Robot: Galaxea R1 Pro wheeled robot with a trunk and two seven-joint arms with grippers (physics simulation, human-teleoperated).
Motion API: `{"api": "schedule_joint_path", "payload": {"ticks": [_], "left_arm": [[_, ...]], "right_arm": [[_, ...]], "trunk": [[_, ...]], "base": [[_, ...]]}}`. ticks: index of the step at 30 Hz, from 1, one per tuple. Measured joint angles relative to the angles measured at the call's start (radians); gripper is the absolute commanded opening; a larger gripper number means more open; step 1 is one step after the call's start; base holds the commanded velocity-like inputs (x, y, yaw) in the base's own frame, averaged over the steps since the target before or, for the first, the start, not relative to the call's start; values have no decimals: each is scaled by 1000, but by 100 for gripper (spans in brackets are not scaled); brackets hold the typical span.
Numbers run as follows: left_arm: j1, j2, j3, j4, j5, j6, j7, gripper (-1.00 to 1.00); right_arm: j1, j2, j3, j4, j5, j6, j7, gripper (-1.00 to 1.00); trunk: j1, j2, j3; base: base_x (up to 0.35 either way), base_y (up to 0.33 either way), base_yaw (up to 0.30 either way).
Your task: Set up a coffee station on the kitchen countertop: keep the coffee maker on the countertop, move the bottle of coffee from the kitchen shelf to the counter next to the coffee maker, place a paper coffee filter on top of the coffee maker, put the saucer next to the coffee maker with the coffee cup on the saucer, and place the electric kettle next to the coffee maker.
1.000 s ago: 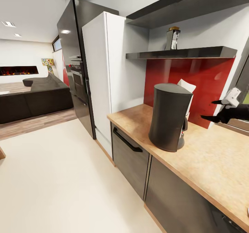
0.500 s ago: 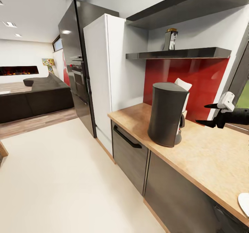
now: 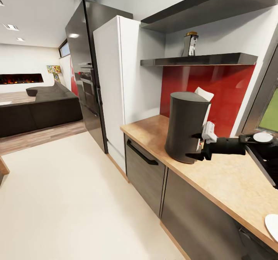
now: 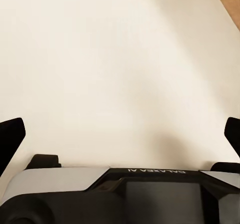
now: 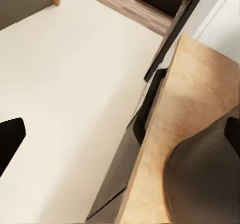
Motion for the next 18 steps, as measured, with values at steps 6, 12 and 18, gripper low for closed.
{"api": "schedule_joint_path", "payload": {"ticks": [6, 12, 18], "left_arm": [[0, 0, 0, 0, 0, 0, 0, 100], [0, 0, 0, 0, 0, 0, 0, 100], [0, 0, 0, 0, 0, 0, 0, 100]], "right_arm": [[42, 108, 14, -1, 7, 22, -6, 100], [69, 180, 85, 0, 11, 25, -75, 100], [82, 267, 269, 5, 7, 28, -241, 100]], "trunk": [[0, 0, 0], [0, 0, 0], [0, 0, 0]], "base": [[0, 0, 0], [0, 0, 0], [0, 0, 0]]}}
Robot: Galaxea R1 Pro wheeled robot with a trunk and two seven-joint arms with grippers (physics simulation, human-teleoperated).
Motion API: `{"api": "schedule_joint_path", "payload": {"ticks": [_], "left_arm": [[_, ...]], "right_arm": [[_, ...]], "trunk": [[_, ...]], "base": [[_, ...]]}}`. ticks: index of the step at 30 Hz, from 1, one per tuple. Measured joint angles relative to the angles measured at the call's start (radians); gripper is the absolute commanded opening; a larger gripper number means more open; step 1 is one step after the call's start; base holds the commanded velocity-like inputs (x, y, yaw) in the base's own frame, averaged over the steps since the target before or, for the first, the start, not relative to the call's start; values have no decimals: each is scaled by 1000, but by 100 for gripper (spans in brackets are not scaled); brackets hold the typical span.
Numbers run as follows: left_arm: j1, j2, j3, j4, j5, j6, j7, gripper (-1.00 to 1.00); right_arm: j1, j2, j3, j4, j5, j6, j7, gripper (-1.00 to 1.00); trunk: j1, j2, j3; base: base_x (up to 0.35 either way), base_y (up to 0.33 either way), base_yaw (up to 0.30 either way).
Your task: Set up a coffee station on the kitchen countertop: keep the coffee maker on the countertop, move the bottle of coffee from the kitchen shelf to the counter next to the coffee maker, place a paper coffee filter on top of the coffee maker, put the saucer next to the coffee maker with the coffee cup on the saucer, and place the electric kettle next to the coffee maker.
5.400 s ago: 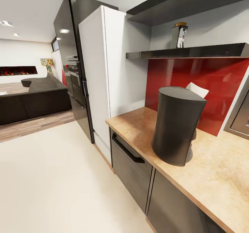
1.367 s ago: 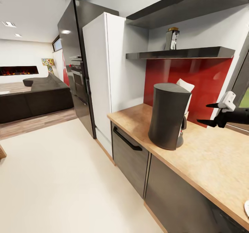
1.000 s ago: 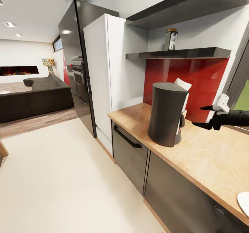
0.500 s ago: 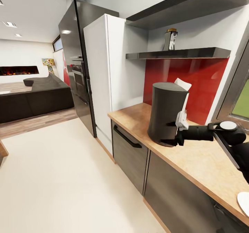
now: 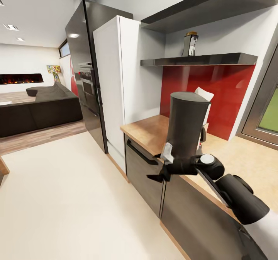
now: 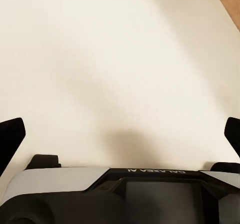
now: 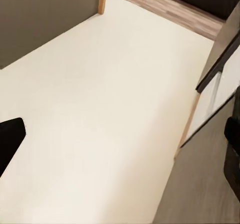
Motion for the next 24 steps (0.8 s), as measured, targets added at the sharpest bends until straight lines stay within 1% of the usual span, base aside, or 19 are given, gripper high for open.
{"api": "schedule_joint_path", "payload": {"ticks": [1, 2, 3, 5, 6, 7, 8, 10, 12, 13, 14, 16, 17, 19, 20, 21, 22, 23, 24], "left_arm": [[0, 0, 0, 0, 0, 0, 0, 100], [0, 0, 0, 0, 0, 0, 0, 100], [0, 0, 0, 0, 0, 0, 0, 100], [0, -1, 0, 0, 0, 0, 0, 100], [0, -1, 0, 0, 0, 0, 0, 100], [0, -1, 1, 0, 0, 0, 0, 100], [0, -1, 1, 0, 0, 0, 0, 100], [0, 0, 1, 0, 0, 0, 0, 100], [0, 0, 1, 0, 0, 0, 0, 100], [0, 0, 2, 0, 0, 0, 0, 100], [0, 0, 2, 0, 0, 0, 0, 100], [0, 0, 3, 0, 0, 0, 0, 100], [0, 0, 3, 1, 0, 0, 1, 100], [0, 1, 5, 1, 0, -1, 1, 100], [0, 1, 5, 1, 0, -1, 1, 100], [0, 1, 6, 2, 0, -1, 2, 100], [0, 0, 7, 1, 1, -1, 2, 100], [0, -4, 8, 0, 1, 0, 3, 100], [0, -6, 8, 0, 1, 0, 3, 100]], "right_arm": [[0, 10, 23, 1, 0, 0, -25, 100], [2, 33, 86, 5, -3, 2, -96, 100], [2, 40, 111, 6, -2, 2, -120, 100], [4, 68, 182, 34, -9, 3, -185, 100], [5, 77, 195, 47, -12, 3, -197, 100], [9, 96, 211, 77, -15, 3, -212, 100], [11, 106, 218, 96, -17, 3, -219, 100], [27, 140, 232, 177, -20, 2, -232, 100], [41, 174, 240, 321, -19, -5, -240, 100], [47, 186, 242, 413, -19, -16, -242, 100], [49, 191, 242, 467, -21, -27, -243, 100], [55, 208, 243, 693, -20, -126, -247, 100], [55, 213, 242, 763, -23, -161, -247, 100], [58, 240, 242, 1021, -22, -306, -249, 100], [58, 249, 242, 1093, -24, -341, -250, 100], [58, 272, 241, 1225, -28, -435, -251, 100], [67, 279, 243, 1388, -23, -505, -252, 100], [85, 282, 241, 1459, -23, -566, -252, 100], [101, 281, 238, 1485, -24, -595, -252, 100]], "trunk": [[0, 0, 0], [0, 0, 0], [0, 0, 0], [0, 0, 0], [0, 0, 0], [0, 0, 0], [0, 0, 0], [0, 0, 0], [0, 0, 0], [0, 0, 0], [0, 0, 0], [0, 0, 0], [0, 0, 0], [0, 0, 0], [0, 0, 0], [0, 0, 0], [0, 0, 0], [0, 0, 0], [0, 0, 0]], "base": [[0, 0, 0], [0, 0, 0], [0, 0, 0], [0, 0, 0], [0, 0, 0], [0, 0, 0], [0, 0, 0], [0, 0, 0], [0, 0, 0], [0, 0, 0], [0, 0, 0], [0, 0, 0], [0, 0, 0], [0, 0, 0], [0, 0, 0], [0, 0, 0], [0, 0, 0], [0, 0, 0], [0, 0, 0]]}}
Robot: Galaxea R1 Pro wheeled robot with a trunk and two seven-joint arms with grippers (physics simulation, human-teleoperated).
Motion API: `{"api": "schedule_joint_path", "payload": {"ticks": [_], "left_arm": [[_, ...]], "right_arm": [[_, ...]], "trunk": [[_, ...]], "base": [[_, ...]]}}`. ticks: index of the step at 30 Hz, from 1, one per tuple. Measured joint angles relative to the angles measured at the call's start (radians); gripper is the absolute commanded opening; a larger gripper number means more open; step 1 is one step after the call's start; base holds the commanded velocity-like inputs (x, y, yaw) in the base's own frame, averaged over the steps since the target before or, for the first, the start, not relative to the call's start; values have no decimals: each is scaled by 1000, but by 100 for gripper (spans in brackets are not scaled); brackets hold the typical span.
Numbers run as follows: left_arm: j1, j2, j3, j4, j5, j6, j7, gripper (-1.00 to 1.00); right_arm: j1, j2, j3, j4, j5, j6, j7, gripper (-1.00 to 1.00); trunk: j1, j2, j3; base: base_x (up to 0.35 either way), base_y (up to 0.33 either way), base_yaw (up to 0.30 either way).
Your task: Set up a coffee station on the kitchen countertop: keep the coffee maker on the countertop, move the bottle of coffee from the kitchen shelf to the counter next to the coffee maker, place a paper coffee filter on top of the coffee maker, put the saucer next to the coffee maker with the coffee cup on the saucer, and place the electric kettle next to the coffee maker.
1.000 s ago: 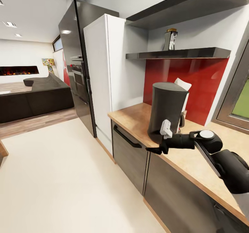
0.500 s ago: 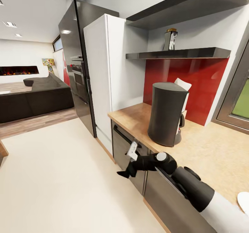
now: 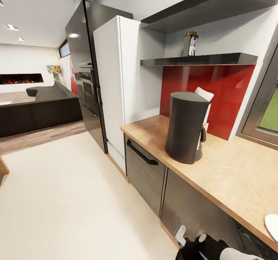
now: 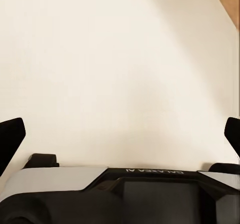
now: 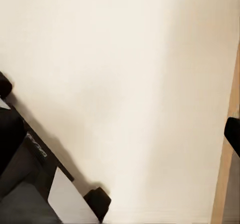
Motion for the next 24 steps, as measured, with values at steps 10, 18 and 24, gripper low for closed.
{"api": "schedule_joint_path", "payload": {"ticks": [10, 18, 24], "left_arm": [[0, -9, 16, -46, 1, 0, 0, 100], [0, -8, 16, -48, 0, 0, 0, 100], [0, -8, 15, -48, 0, 0, 0, 100]], "right_arm": [[206, -13, -3, 98, 1, -131, -81, 100], [240, -11, -4, 98, -2, -132, -124, 100], [242, -11, -4, 98, -2, -132, -126, 100]], "trunk": [[0, 0, 0], [0, 0, 0], [0, 0, 0]], "base": [[0, 0, 0], [0, 3, 0], [0, 119, 0]]}}
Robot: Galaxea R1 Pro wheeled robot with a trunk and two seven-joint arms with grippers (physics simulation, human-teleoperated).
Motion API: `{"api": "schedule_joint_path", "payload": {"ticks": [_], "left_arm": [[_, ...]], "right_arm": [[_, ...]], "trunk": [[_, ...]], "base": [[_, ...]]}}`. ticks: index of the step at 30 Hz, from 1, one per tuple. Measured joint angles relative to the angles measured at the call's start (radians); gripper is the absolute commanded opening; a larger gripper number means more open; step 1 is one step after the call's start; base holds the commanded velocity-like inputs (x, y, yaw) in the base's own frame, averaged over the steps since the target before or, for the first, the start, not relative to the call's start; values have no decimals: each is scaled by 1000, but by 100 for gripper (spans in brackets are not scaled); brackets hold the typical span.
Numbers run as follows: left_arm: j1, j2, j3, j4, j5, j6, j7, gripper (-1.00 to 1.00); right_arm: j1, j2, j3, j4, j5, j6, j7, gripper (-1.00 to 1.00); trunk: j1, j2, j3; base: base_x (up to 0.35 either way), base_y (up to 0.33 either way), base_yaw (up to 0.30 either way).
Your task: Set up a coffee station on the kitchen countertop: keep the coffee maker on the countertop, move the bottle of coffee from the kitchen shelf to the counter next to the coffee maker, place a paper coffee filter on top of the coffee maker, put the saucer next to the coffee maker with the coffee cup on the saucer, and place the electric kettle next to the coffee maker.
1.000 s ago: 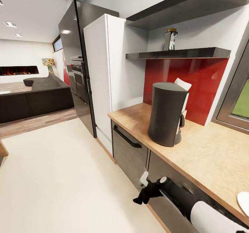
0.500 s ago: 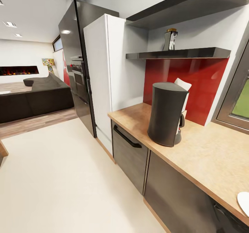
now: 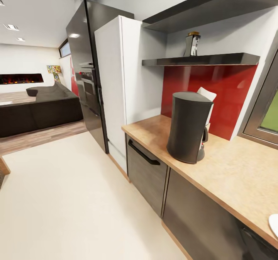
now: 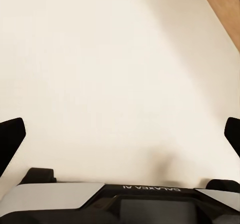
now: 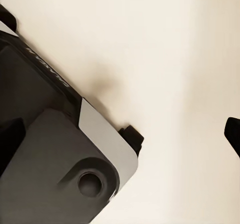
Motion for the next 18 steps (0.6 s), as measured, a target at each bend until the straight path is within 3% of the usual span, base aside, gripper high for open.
{"api": "schedule_joint_path", "payload": {"ticks": [8, 18], "left_arm": [[0, 0, 0, 0, 0, 0, 0, 100], [0, 1, 1, 0, 0, 0, 0, 100]], "right_arm": [[0, 0, 0, 0, 0, 0, 0, 100], [1, -1, 0, 0, 1, 0, 0, 100]], "trunk": [[0, 0, 0], [0, 0, 5]], "base": [[0, 17, -7], [0, 0, -197]]}}
